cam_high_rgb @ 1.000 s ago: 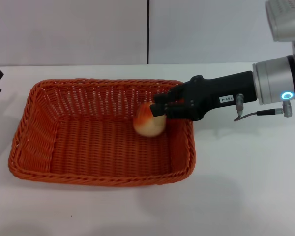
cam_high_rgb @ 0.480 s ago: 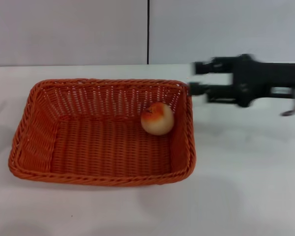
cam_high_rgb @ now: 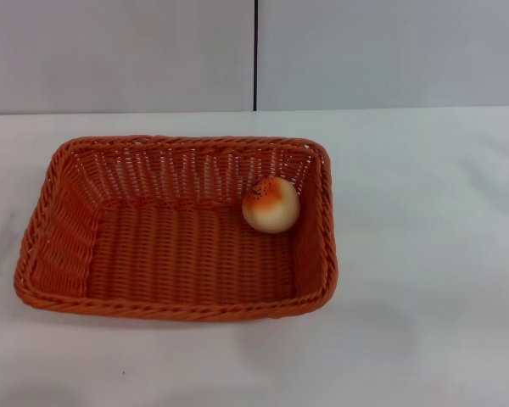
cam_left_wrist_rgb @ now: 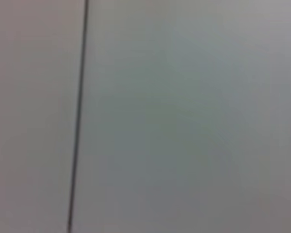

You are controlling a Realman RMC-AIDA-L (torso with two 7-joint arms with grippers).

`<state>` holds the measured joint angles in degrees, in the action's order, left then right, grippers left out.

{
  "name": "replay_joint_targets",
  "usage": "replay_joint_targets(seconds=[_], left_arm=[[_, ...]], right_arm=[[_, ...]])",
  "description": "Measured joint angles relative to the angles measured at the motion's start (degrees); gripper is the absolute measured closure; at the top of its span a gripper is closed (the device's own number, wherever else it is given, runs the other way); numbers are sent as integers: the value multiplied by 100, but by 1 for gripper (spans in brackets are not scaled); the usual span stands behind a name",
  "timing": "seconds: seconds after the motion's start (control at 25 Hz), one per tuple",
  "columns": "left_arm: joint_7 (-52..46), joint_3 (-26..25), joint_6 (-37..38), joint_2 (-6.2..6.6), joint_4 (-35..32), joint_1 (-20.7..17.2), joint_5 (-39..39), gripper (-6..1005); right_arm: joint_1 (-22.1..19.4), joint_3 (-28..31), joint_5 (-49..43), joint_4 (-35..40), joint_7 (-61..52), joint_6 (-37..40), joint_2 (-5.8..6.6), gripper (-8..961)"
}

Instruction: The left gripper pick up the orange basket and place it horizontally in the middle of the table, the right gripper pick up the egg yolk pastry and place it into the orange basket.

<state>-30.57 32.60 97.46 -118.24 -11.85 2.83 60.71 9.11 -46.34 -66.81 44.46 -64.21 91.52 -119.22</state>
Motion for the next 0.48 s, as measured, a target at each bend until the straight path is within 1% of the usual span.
replay_joint_targets(seconds=[0.12,0.2,0.24,0.28,0.44,0.48], left_arm=[[17,-146,62,1,63,-51,1,184],[19,-303,53,-10,108,-76,0,184],[19,-303,53,-10,108,-76,0,184],[24,-402,47,-7,207,-67,0,184],[27,-451,46,3,280,-54,1,184],[27,-451,46,3,280,-54,1,184]], right_arm=[[-60,311,516,-682,672,41,16,339],[-54,695,736,-1139,1094,136,20,339],[-28,1030,864,-1524,1472,270,15,339],[-28,1030,864,-1524,1472,270,15,339],[114,1713,941,-2227,2048,541,21,339],[114,1713,941,-2227,2048,541,21,339]])
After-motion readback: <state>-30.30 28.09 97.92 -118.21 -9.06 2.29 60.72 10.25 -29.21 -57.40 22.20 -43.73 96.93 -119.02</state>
